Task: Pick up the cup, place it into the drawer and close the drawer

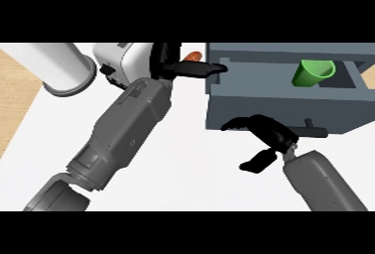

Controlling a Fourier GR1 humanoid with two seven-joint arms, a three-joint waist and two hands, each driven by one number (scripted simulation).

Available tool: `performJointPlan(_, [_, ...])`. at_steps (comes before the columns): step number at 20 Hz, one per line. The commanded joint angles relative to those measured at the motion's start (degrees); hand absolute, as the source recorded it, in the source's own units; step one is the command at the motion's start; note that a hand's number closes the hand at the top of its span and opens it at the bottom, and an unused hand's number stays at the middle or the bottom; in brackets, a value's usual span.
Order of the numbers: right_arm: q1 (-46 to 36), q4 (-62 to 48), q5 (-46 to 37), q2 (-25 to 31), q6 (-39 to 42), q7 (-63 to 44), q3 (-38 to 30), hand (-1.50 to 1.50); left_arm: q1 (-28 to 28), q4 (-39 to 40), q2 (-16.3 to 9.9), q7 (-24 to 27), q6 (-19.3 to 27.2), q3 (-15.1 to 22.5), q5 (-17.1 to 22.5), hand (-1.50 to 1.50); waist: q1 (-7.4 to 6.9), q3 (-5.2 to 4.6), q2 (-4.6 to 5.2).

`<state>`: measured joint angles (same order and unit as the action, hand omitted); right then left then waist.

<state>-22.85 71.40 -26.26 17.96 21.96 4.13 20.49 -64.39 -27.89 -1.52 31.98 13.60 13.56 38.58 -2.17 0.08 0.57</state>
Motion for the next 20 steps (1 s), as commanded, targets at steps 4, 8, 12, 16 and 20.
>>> performJointPlan(4, [-10.6, -24.6, -3.3, -0.1, -6.0, 11.3, -5.1, 1.50, 7.0, -6.9, -3.8, -1.0, -4.3, 0.4, 0.3, -1.50, -3.92, 0.12, 0.06])
performJointPlan(8, [-17.0, -32.4, -1.5, -0.2, -8.9, 17.7, -9.9, 1.50, 10.5, -8.4, -7.4, -1.1, -7.9, -0.3, 0.9, -1.50, -3.89, 0.13, 0.52])
performJointPlan(12, [-23.3, -39.3, -0.8, 0.1, -13.0, 19.5, -14.1, 1.50, 11.5, -10.0, -6.4, -1.6, -6.8, 0.4, 0.5, -1.50, -5.21, 0.22, 1.18])
performJointPlan(16, [-26.6, -43.2, -0.2, 2.3, -16.0, 18.9, -17.2, 1.50, 14.3, -12.9, -8.5, -2.8, -10.0, 1.6, 0.4, -1.50, -7.88, 0.28, 1.42])
performJointPlan(20, [-29.7, -43.5, 2.5, 4.5, -14.0, 17.0, -20.2, 1.50, 15.4, -13.7, -9.2, -2.9, -10.9, 1.3, 0.7, -1.50, -8.71, 0.23, 1.79])
